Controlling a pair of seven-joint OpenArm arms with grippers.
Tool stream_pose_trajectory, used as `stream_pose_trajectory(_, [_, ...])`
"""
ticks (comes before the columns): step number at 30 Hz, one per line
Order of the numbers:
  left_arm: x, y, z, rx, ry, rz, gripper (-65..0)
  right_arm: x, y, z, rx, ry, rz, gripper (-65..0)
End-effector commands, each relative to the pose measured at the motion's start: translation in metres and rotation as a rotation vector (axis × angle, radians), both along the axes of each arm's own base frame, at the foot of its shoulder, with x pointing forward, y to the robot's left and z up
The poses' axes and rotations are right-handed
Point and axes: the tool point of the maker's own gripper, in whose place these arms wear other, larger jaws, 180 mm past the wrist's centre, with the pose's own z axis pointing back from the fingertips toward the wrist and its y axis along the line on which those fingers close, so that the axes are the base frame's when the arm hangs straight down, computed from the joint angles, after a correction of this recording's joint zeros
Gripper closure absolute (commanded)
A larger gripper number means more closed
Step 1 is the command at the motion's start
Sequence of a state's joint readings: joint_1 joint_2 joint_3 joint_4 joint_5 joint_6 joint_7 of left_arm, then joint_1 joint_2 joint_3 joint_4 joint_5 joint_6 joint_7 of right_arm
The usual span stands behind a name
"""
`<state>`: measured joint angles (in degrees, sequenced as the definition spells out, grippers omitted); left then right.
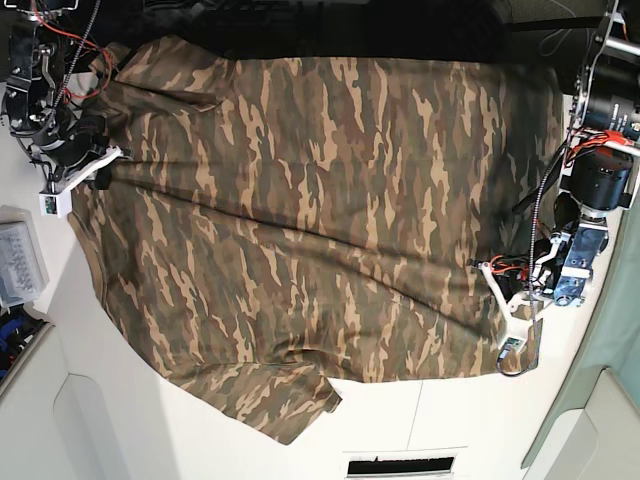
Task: Layout the t-shirt on the table in an organized manner, then fold the t-shirt properly
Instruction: 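Pull the shirt with both grippers to straighten it, then release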
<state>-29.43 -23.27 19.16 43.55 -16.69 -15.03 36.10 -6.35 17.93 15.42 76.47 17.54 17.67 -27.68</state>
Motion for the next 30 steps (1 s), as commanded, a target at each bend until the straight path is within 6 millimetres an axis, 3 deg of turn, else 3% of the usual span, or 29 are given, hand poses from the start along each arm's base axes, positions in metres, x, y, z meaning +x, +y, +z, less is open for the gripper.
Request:
stream_pose_trajectory(1, [0.018,-0.002,0.018,-0.005,-0.044,-0.008,0.0,0.002,-0.008,0.005,-0.024,-0.001,-0.001,0.0])
stream_pose_trajectory(7, [0.03,-0.011,0.027,-0.013,-0.07,-0.019,0.0,0.011,-0.01,0.011,-0.037,-0.037,0.0,0.0])
stream_pose_trajectory(11, [0.039,-0.007,0.038,-0.004,-0.08,-0.008,-0.8,0.037,-0.021,0.021,-0.07,-0.084,-0.005,0.0])
stream_pose_trajectory(15, [0.051,-0.001,0.06,-0.02,-0.114,0.04,-15.8,0.067,-0.029,0.039,-0.084,-0.135,-0.014,0.0])
stream_pose_trajectory(19, [0.046,0.007,0.075,-0.065,-0.119,0.051,-16.8,0.078,-0.038,0.06,-0.086,-0.155,-0.037,0.0])
stream_pose_trajectory(25, [0.008,0.031,0.084,-0.106,-0.09,0.004,-16.8,0.046,-0.068,0.091,-0.049,-0.138,-0.117,0.0])
stream_pose_trajectory(26, [-0.001,0.033,0.086,-0.115,-0.083,-0.016,-16.8,0.037,-0.074,0.096,-0.035,-0.147,-0.127,-2.6])
stream_pose_trajectory(28, [-0.02,0.034,0.087,-0.127,-0.063,-0.056,-16.8,0.018,-0.086,0.1,0.013,-0.153,-0.151,-15.7])
stream_pose_trajectory(30, [-0.039,0.032,0.088,-0.128,-0.035,-0.113,-16.8,-0.002,-0.095,0.101,0.045,-0.144,-0.142,-23.0])
